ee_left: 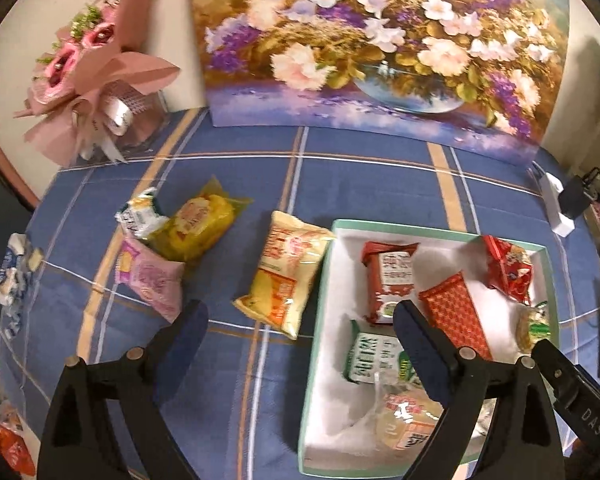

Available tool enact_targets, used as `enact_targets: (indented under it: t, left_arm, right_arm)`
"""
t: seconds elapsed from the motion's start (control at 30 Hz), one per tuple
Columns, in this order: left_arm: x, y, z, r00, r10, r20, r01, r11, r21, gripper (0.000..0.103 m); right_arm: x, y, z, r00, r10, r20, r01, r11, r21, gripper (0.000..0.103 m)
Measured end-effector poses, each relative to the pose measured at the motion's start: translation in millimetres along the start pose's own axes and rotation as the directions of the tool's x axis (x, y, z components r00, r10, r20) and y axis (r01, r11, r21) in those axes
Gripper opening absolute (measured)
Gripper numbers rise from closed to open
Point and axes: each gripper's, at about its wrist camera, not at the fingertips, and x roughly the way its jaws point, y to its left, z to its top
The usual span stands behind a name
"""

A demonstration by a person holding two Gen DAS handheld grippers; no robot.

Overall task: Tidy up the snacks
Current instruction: 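Withdraw both tools from the tray toward the remaining snacks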

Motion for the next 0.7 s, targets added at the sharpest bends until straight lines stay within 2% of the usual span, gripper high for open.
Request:
enact_targets:
  t: [0.1, 0.2, 0.27, 0.37, 0.53, 0.7]
  left_arm:
    - [-2.5, 4.3, -1.8, 1.000, 0.009, -0.001, -0.009, 1.000, -0.022, 0.094]
    - [-2.0, 7.0, -4.5, 0.999, 0.051, -0.012, -0.052, 0.998, -0.034, 0.094]
    - [0.1, 9.4, -5.7, 0.996, 0.088, -0.033, -0.089, 0.995, -0.040, 0.094]
    - [1.4, 15.4, -6.1, 0.994, 0.097, -0.060, -0.100, 0.993, -0.057, 0.094]
    - [-4.4, 16.8, 2.0, 0.990, 0.140, -0.028, -0.141, 0.989, -0.031, 0.094]
    - [-7.7, 21.6, 17.8, 0.991, 0.133, -0.015, -0.134, 0.990, -0.039, 0.094]
  right_arm:
    - [-0.8, 4.6, -2.7, 1.000, -0.002, 0.001, 0.002, 1.000, -0.017, 0.103]
    - [0.3, 8.7, -4.9, 1.000, 0.005, -0.005, -0.005, 1.000, -0.026, 0.103]
    - [1.6, 11.0, -7.0, 1.000, 0.006, -0.010, -0.006, 1.000, -0.029, 0.103]
    - [3.8, 14.7, -9.0, 1.000, 0.003, -0.017, -0.004, 0.999, -0.042, 0.103]
    - [7.2, 19.8, -10.1, 1.000, -0.004, -0.025, 0.002, 0.998, -0.060, 0.103]
    - [11.8, 27.5, -8.5, 1.000, 0.000, -0.028, -0.002, 0.998, -0.064, 0.103]
